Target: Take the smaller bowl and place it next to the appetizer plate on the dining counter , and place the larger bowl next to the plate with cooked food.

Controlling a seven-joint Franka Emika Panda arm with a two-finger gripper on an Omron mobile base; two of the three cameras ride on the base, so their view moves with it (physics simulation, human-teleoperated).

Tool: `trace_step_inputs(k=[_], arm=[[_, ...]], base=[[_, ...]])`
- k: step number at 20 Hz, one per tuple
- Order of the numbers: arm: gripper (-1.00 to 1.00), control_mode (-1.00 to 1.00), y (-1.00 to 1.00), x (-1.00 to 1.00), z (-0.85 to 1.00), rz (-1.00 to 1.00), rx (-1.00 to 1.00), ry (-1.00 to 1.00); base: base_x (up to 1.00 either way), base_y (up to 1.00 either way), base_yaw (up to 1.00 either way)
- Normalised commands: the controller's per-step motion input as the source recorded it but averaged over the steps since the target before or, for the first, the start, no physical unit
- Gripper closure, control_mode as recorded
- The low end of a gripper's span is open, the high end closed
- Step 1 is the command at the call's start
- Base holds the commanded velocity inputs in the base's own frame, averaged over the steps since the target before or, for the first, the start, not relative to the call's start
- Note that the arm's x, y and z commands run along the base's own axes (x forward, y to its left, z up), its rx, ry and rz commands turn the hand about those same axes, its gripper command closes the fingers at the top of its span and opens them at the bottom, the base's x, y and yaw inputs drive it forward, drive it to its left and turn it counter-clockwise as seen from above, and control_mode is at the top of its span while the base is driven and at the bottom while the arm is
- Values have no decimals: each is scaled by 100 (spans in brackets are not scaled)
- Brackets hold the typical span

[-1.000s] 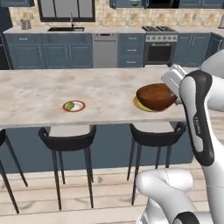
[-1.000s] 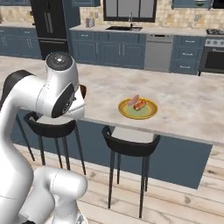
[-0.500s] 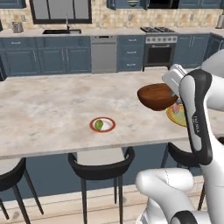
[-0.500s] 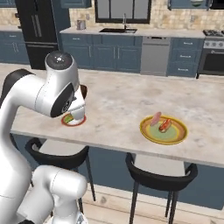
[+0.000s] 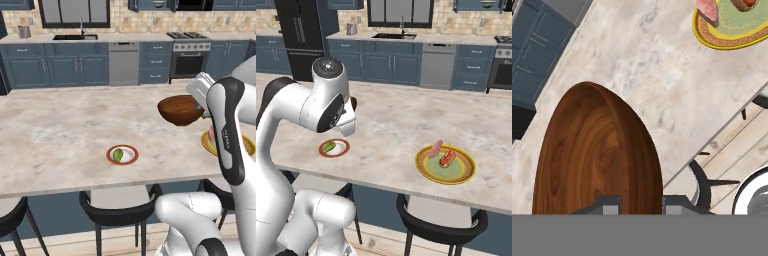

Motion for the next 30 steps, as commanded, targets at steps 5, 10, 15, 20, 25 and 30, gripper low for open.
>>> trace_step_inputs(k=[5, 10, 15, 20, 25, 30], arm=[[100, -100, 5, 16, -11, 0, 2, 2], [100, -100, 0, 80, -86, 16, 14, 5], [100, -100, 0, 77, -95, 18, 0, 0], [100, -100, 0, 51, -62, 7, -7, 0], [100, -100, -9, 40, -59, 3, 5, 0], [100, -100, 0, 26, -50, 2, 11, 0]], base=[[57, 50, 0], [0, 0, 0], [0, 0, 0], [0, 0, 0], [0, 0, 0], [0, 0, 0]])
